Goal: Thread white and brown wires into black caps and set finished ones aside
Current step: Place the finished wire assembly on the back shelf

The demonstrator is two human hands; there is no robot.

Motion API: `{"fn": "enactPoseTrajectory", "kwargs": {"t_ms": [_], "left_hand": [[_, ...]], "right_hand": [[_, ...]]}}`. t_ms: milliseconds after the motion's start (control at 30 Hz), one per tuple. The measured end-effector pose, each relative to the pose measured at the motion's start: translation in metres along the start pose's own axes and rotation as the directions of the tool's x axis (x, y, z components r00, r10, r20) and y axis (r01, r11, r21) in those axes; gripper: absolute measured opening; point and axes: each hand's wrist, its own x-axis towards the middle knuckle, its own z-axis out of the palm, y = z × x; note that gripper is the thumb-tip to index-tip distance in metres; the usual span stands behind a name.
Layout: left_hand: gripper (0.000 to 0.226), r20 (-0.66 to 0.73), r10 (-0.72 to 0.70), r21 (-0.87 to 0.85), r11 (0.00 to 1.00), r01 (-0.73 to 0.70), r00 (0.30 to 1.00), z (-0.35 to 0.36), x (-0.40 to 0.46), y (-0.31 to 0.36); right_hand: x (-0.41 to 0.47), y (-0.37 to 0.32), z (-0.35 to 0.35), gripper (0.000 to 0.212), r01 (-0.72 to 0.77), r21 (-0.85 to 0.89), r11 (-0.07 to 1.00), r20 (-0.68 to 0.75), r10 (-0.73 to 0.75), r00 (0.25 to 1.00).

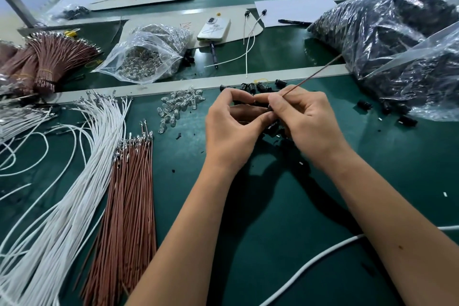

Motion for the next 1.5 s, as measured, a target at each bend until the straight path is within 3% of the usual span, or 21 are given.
{"fn": "enactPoseTrajectory", "kwargs": {"t_ms": [100, 200, 300, 533, 600, 667, 733, 800, 833, 933, 1000, 1067, 1233, 1300, 1400, 1500], "left_hand": [[0.039, -0.014, 0.007, 0.009, 1.0, -0.006, 1.0, 0.0, 0.0, 0.002], [0.033, -0.035, -0.073, -0.241, 0.969, 0.062, 0.997, 0.0, 0.001, 0.005], [0.02, -0.02, -0.162, -0.491, 0.861, 0.131, 0.987, -0.003, 0.003, 0.01], [0.009, 0.123, -0.294, -0.543, 0.779, 0.313, 0.948, -0.004, 0.002, 0.017], [0.007, 0.114, -0.316, -0.597, 0.736, 0.32, 0.942, -0.009, 0.005, 0.018], [0.009, 0.089, -0.337, -0.684, 0.664, 0.303, 0.937, -0.018, 0.008, 0.02], [0.016, 0.052, -0.351, -0.726, 0.629, 0.276, 0.935, -0.029, 0.011, 0.02], [0.013, 0.029, -0.36, -0.712, 0.648, 0.272, 0.933, -0.037, 0.013, 0.019], [0.008, 0.03, -0.362, -0.688, 0.668, 0.282, 0.932, -0.039, 0.014, 0.019], [0.007, 0.056, -0.35, -0.597, 0.739, 0.312, 0.935, -0.036, 0.011, 0.018], [0.006, 0.084, -0.326, -0.553, 0.771, 0.317, 0.941, -0.033, 0.009, 0.018], [0.007, 0.075, -0.316, -0.558, 0.773, 0.302, 0.946, -0.032, 0.01, 0.016], [0.004, 0.049, -0.334, -0.632, 0.72, 0.288, 0.941, -0.036, 0.012, 0.018], [0.004, 0.037, -0.343, -0.662, 0.696, 0.28, 0.939, -0.038, 0.013, 0.019], [0.006, -0.084, -0.364, -0.72, 0.666, 0.196, 0.928, -0.048, 0.017, 0.023], [0.007, -0.379, -0.351, -0.693, 0.721, -0.011, 0.856, -0.064, 0.02, 0.027]], "right_hand": [[-0.001, 0.0, 0.002, 0.022, 0.037, -0.155, 0.987, 0.06, -0.028, 0.998], [-0.003, -0.003, 0.002, 0.026, 0.06, -0.132, 0.989, 0.037, -0.055, 0.998], [-0.005, -0.004, 0.002, 0.013, 0.135, -0.251, 0.959, -0.006, -0.141, 0.99], [-0.009, -0.007, 0.009, 0.011, 0.155, -0.169, 0.973, -0.041, -0.165, 0.985], [-0.009, -0.008, 0.006, 0.011, 0.178, -0.17, 0.969, 0.058, -0.171, 0.984], [-0.01, -0.011, 0.002, 0.015, 0.176, -0.178, 0.968, 0.259, -0.126, 0.957], [-0.011, -0.014, -0.002, 0.018, 0.149, -0.169, 0.974, 0.499, -0.046, 0.865], [-0.012, -0.015, -0.002, 0.021, 0.077, -0.152, 0.985, 0.638, 0.038, 0.769], [-0.014, -0.015, 0.0, 0.023, 0.023, -0.137, 0.99, 0.633, 0.07, 0.771], [-0.016, -0.009, 0.013, 0.027, -0.167, -0.01, 0.986, 0.42, 0.156, 0.894], [-0.018, -0.007, 0.019, 0.024, -0.2, 0.042, 0.979, 0.339, 0.174, 0.925], [-0.018, -0.008, 0.018, 0.023, -0.199, 0.016, 0.98, 0.384, 0.178, 0.906], [-0.019, -0.008, 0.007, 0.023, -0.227, -0.052, 0.973, 0.602, 0.211, 0.77], [-0.02, -0.01, 0.008, 0.028, -0.261, -0.003, 0.965, 0.6, 0.21, 0.772], [-0.017, -0.012, 0.023, 0.038, -0.273, 0.078, 0.959, 0.45, 0.21, 0.868], [0.001, -0.018, 0.056, 0.035, -0.237, 0.004, 0.971, 0.338, 0.222, 0.915]]}}
